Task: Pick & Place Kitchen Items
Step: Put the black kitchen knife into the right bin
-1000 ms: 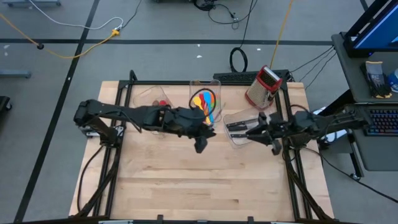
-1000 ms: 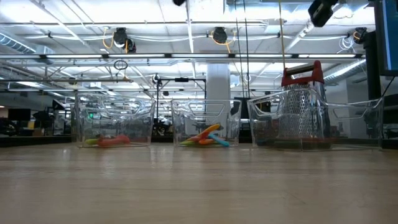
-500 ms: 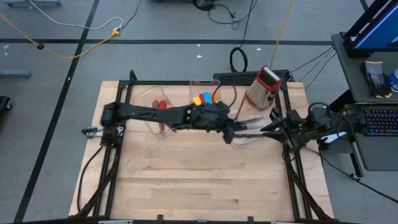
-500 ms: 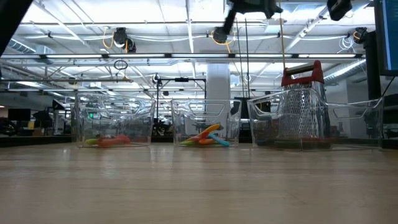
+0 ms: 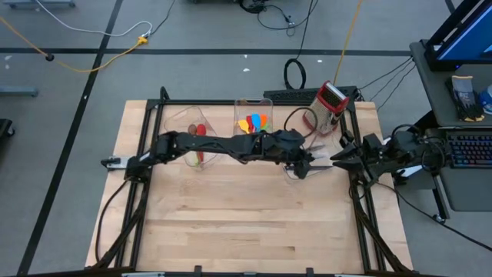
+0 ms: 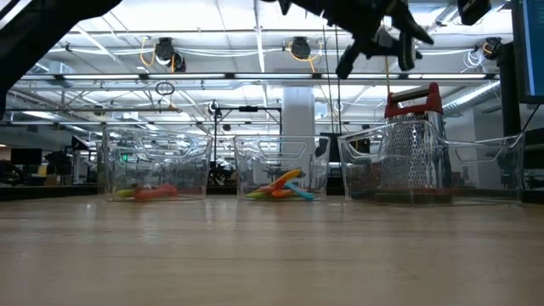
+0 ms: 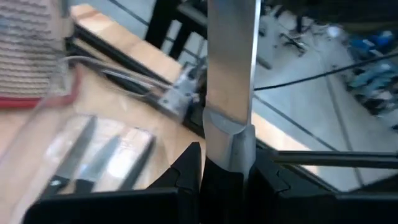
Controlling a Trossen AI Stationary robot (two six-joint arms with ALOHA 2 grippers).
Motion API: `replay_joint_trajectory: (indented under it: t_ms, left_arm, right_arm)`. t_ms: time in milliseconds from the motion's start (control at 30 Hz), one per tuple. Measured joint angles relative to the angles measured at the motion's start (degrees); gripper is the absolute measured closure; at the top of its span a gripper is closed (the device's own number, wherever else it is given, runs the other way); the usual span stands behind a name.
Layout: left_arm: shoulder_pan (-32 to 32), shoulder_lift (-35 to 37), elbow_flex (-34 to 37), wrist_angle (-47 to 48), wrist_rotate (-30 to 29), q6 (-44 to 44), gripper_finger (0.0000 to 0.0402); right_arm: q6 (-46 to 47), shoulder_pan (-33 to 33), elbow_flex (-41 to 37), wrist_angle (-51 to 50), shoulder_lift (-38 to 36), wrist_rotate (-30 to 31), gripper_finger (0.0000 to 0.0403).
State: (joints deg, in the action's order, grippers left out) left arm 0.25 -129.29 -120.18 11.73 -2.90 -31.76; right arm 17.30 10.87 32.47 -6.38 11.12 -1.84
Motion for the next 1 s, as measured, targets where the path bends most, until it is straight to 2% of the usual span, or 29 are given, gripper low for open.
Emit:
replay_joint_trajectory:
  t_ms: [100,400,733,1000]
  left_arm:
    - [0.51,-1.35,0.0,-0.47,-2.04,1.29,0.033]
    - [2.29,-5.16,-0.04,-2.75,-2.58,4.77,0.033]
    - [2.65,-8.99,0.13,-2.33,1.84,6.09,0.033]
    - [2.93,-10.43,0.04,-2.73,2.86,8.12,0.033]
  right_arm:
    - [0.12,0.0,0.0,-0.43,-0.07,-0.17,0.033]
    - [0.08,0.0,0.0,-1.19,-0.03,-1.4,0.033]
    - [-0.02,0.0,0.0,-1.69,-0.01,-1.31,0.033]
    - [-0.02,0.0,0.0,-1.67,-0.01,-1.28,0.033]
